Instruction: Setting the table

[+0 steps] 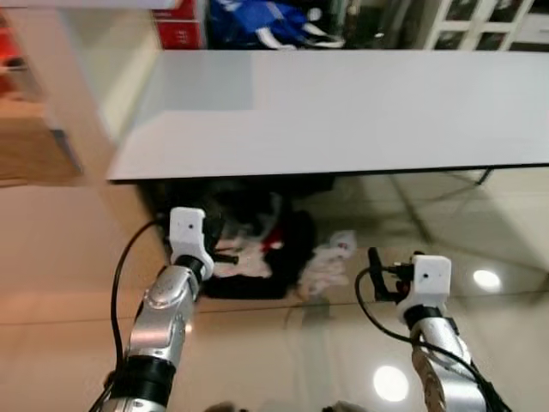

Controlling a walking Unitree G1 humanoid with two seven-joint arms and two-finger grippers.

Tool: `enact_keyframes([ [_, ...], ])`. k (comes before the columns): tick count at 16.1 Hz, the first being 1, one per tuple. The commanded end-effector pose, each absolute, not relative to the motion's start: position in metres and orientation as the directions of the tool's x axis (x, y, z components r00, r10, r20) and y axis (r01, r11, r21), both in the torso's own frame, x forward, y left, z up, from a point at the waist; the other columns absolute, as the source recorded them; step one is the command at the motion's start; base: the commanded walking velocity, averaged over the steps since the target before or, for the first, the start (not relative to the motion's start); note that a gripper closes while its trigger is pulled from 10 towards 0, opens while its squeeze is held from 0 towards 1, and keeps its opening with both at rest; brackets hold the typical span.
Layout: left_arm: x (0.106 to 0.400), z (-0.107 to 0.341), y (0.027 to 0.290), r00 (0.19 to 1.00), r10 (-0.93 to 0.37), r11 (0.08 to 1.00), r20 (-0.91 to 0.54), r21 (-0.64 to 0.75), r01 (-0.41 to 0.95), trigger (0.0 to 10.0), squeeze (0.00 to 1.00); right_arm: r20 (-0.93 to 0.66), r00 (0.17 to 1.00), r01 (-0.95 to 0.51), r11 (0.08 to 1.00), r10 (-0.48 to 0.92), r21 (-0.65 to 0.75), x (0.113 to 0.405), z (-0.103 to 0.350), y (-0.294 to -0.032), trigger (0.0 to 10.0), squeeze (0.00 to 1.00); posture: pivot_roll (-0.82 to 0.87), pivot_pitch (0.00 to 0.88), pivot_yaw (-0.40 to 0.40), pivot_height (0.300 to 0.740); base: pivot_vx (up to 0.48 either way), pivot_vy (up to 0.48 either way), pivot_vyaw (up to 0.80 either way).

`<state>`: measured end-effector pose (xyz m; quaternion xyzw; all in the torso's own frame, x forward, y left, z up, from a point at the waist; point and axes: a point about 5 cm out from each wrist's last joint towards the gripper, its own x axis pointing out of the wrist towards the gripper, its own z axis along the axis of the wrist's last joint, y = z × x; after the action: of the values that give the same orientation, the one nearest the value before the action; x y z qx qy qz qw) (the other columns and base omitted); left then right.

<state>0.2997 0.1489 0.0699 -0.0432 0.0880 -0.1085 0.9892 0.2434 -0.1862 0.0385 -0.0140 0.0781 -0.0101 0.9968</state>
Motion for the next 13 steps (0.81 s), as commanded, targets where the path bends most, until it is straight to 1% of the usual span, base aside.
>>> enact_keyframes([
  [1,0.299,0.07,0.14,0.954,-0.245,0.968,-0.172,-0.1,0.23,10.0,0.0,-0.139,0.989,0.055,0.998,-0.057,-0.018,0.242,0.041,-0.195,10.0,0.0,-0.03,0.0,0.001,0.718,0.0,0.469,0.0],
  [2,0.299,0.07,0.141,0.954,-0.245,0.968,-0.173,-0.098,0.231,10.0,0.0,-0.129,0.99,0.061,0.998,-0.062,-0.009,0.242,0.043,-0.195,10.0,0.0,-0.03,0.0,0.001,0.718,0.0,0.469,0.0],
  [3,0.298,0.07,0.142,0.954,-0.243,0.968,-0.173,-0.098,0.229,10.0,0.0,-0.095,0.993,0.075,0.997,-0.072,0.031,0.243,0.048,-0.195,10.0,0.0,-0.02,0.0,-0.005,0.718,0.0,0.469,0.0],
  [4,0.297,0.075,0.15,0.966,-0.224,0.973,-0.132,-0.084,0.214,10.0,0.0,-0.01,0.997,0.072,0.997,-0.072,0.01,0.242,0.062,-0.195,10.0,0.0,-0.01,0.0,-0.013,0.718,0.0,0.469,0.0],
  [5,0.294,0.087,0.158,0.978,-0.202,0.979,-0.044,-0.047,0.2,10.0,0.0,0.084,0.991,0.107,0.994,-0.108,0.025,0.241,0.079,-0.197,10.0,0.0,-0.01,0.0,-0.017,0.718,0.0,0.469,0.0],
  [6,0.293,0.095,0.163,0.981,-0.194,0.981,-0.004,-0.024,0.194,10.0,0.0,0.099,0.985,0.139,0.99,-0.141,0.029,0.241,0.085,-0.201,10.0,0.0,-0.01,0.0,-0.02,0.718,0.0,0.469,0.0],
  [7,0.293,0.101,0.17,0.986,-0.167,0.986,0.021,-0.018,0.167,10.0,0.0,0.122,0.98,0.159,0.987,-0.158,0.002,0.24,0.092,-0.205,10.0,0.0,-0.02,0.0,-0.018,0.718,0.0,0.465,0.0],
  [8,0.293,0.106,0.176,0.987,-0.157,0.988,0.042,0.005,0.157,10.0,0.0,0.158,0.976,0.156,0.987,-0.15,-0.025,0.237,0.101,-0.206,10.0,0.0,-0.02,0.0,-0.023,0.718,0.0,0.465,0.0],
  [12,0.296,0.11,0.171,0.984,-0.169,0.985,0.057,-0.033,0.171,10.0,0.0,0.113,0.987,0.121,0.992,-0.116,-0.043,0.236,0.089,-0.199,10.0,0.0,-0.01,0.0,-0.026,0.718,0.0,0.465,0.0],
  [13,0.296,0.111,0.169,0.983,-0.172,0.985,0.058,-0.019,0.173,10.0,0.0,0.111,0.988,0.112,0.993,-0.107,-0.037,0.238,0.09,-0.196,10.0,0.0,0.0,0.0,-0.032,0.718,0.0,0.461,0.0],
])
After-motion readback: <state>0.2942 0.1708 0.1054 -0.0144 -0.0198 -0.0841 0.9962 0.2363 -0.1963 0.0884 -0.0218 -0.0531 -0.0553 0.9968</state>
